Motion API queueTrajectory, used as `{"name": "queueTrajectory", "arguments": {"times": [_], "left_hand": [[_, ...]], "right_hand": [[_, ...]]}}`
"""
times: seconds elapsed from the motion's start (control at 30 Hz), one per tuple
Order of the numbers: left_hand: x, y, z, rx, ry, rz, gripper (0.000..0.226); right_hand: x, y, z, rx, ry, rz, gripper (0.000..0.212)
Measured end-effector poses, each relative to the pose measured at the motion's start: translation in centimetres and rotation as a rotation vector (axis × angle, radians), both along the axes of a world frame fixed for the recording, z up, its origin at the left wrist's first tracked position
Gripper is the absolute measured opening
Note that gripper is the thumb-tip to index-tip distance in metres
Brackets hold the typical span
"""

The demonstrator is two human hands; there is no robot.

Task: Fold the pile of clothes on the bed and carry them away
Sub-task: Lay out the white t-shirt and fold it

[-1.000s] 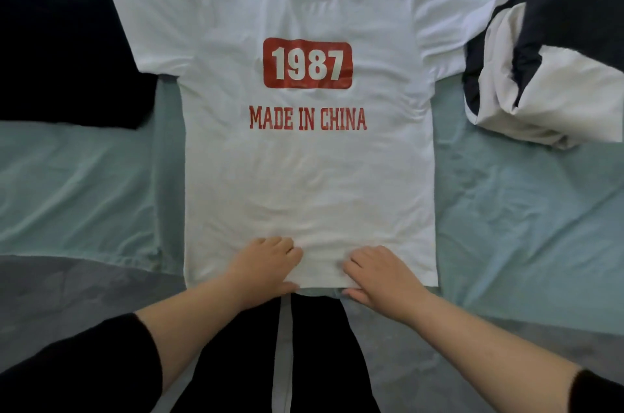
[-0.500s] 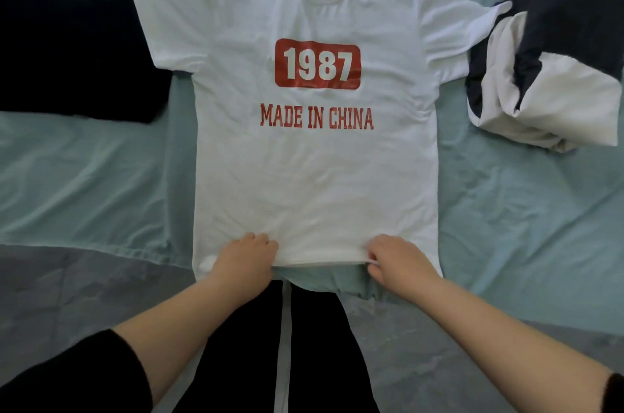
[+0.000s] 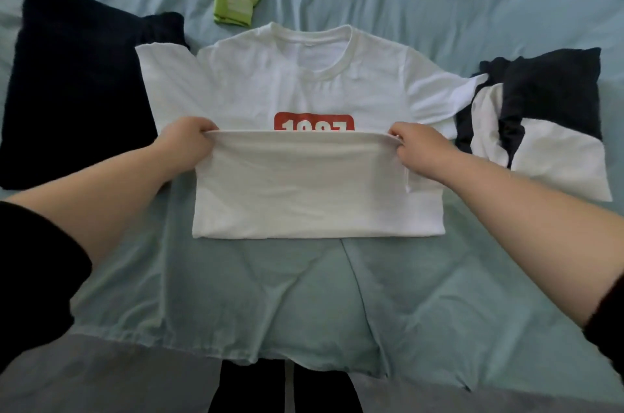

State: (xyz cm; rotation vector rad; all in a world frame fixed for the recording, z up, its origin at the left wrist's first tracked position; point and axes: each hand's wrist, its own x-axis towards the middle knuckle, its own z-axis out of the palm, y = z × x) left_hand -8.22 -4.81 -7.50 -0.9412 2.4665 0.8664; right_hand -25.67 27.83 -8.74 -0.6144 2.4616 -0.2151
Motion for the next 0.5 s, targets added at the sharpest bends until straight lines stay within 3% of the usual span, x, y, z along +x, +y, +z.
{"name": "queueTrajectory", "arguments": {"times": [0.07, 0.17, 0.3, 0.5], "left_hand": [[-1.5, -1.0, -0.9, 0.037, 0.084, 0.150, 0.031], [-2.2, -1.6, -1.7, 0.006, 0.078, 0.193, 0.030], [-3.6, -2.7, -3.0, -0.026, 0.088, 0.223, 0.023], [-9.9, -6.5, -3.5, -0.114, 0.252, 0.296, 0.015]], "right_hand": [[-2.3, -0.2, -0.7, 0.077, 0.013, -0.042, 0.024], [-4.3, 0.0, -1.0, 0.199, 0.020, -0.042, 0.015], [-7.7, -0.9, -1.3, 0.114, 0.068, -0.133, 0.016], [-13.7, -5.2, -1.1, -0.012, 0.271, -0.210, 0.022]]}}
